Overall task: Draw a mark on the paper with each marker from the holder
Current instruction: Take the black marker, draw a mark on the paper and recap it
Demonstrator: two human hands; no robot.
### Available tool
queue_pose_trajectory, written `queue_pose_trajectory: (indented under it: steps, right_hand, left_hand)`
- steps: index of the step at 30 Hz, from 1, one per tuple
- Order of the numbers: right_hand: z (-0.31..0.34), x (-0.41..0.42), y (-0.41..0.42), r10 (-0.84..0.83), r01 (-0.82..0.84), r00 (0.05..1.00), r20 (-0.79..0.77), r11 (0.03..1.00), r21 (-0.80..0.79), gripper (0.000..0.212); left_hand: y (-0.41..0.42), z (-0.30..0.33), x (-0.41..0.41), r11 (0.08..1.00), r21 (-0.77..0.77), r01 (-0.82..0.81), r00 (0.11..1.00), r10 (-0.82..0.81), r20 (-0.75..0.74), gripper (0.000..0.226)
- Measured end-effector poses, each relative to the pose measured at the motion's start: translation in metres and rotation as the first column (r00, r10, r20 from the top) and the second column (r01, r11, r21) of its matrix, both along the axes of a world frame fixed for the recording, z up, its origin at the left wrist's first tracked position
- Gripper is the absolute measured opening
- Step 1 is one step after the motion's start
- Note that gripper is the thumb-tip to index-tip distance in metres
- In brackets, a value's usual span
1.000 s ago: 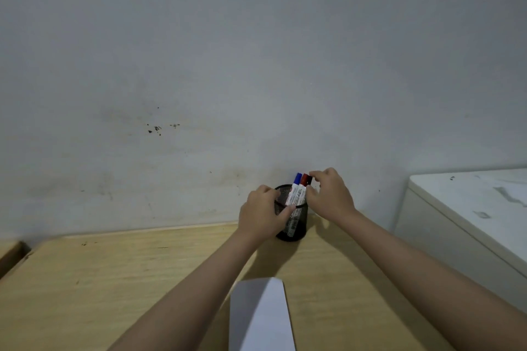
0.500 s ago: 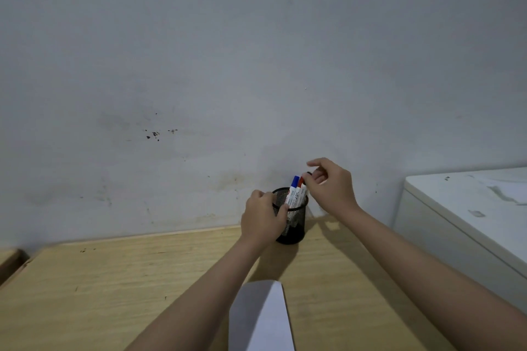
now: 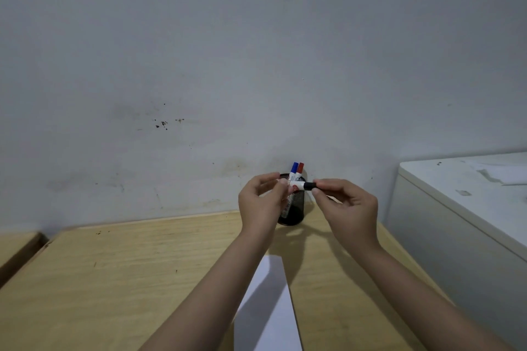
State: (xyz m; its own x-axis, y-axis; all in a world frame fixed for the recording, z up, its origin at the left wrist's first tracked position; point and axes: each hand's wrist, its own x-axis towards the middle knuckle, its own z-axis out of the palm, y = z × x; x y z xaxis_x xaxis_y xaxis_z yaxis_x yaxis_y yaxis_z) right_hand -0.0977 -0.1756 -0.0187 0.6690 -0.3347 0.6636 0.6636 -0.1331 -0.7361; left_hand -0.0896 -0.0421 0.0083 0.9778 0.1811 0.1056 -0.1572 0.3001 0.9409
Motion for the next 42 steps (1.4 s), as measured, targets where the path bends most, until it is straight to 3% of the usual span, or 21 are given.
queue_pose_trajectory:
  steps: [5,8,12,17,20,24,27,29,34,37,42]
  right_hand:
    - [-0.006,-0.013,0.003,-0.026,0.032,0.996,0.083,0.997,-0.073,0.015]
    - [-0.007,-0.019,0.002,-0.050,0.066,0.991,0.123,0.990,-0.128,0.013]
    - [-0.006,-0.026,0.000,-0.065,0.096,0.985,0.162,0.977,-0.189,0.016]
    - [-0.004,-0.029,-0.004,-0.011,0.037,0.994,0.112,0.972,-0.234,0.006]
    - [0.005,-0.029,-0.004,-0.001,0.008,0.999,0.038,0.980,-0.198,0.004]
    - [0.023,-0.022,0.003,-0.001,-0.014,0.986,-0.166,0.996,-0.084,0.002]
    - [0.030,-0.014,0.012,0.127,-0.159,0.935,-0.330,0.985,-0.071,0.009]
    - [0.031,-0.012,0.021,0.181,-0.218,0.918,-0.354,0.974,-0.067,0.014]
    - [0.032,-0.010,0.027,0.151,-0.135,0.939,-0.308,0.988,0.074,0.020]
    - [0.037,-0.010,0.024,0.163,-0.112,0.934,-0.317,0.979,0.173,0.019]
    - [0.035,-0.008,0.032,0.199,-0.167,0.915,-0.350,0.979,0.121,0.030]
  left_hand:
    - [-0.008,0.004,-0.014,0.984,-0.166,0.066,0.958,-0.109,-0.264,0.017]
    - [-0.012,0.010,-0.018,0.930,-0.344,0.132,0.877,-0.271,-0.397,0.015]
    - [-0.012,0.011,-0.018,0.941,-0.318,0.120,0.853,-0.261,-0.452,0.013]
    - [-0.005,0.013,-0.021,0.974,-0.225,-0.014,0.960,-0.050,-0.277,0.023]
    - [0.001,0.012,-0.026,0.997,-0.007,-0.079,0.995,0.079,-0.063,0.022]
    - [0.006,0.010,-0.034,0.976,0.199,-0.088,0.985,0.056,0.161,0.018]
    - [0.010,0.010,-0.036,0.952,0.299,-0.067,0.976,0.000,0.218,0.014]
    - [0.014,0.010,-0.037,0.936,0.344,-0.066,0.967,-0.026,0.255,0.016]
    - [0.029,0.003,-0.036,0.864,0.489,-0.120,0.966,-0.013,0.259,0.029]
    - [0.035,-0.003,-0.035,0.815,0.565,-0.131,0.975,0.003,0.222,0.022]
    - [0.039,-0.001,-0.039,0.792,0.588,-0.167,0.958,-0.009,0.286,0.009]
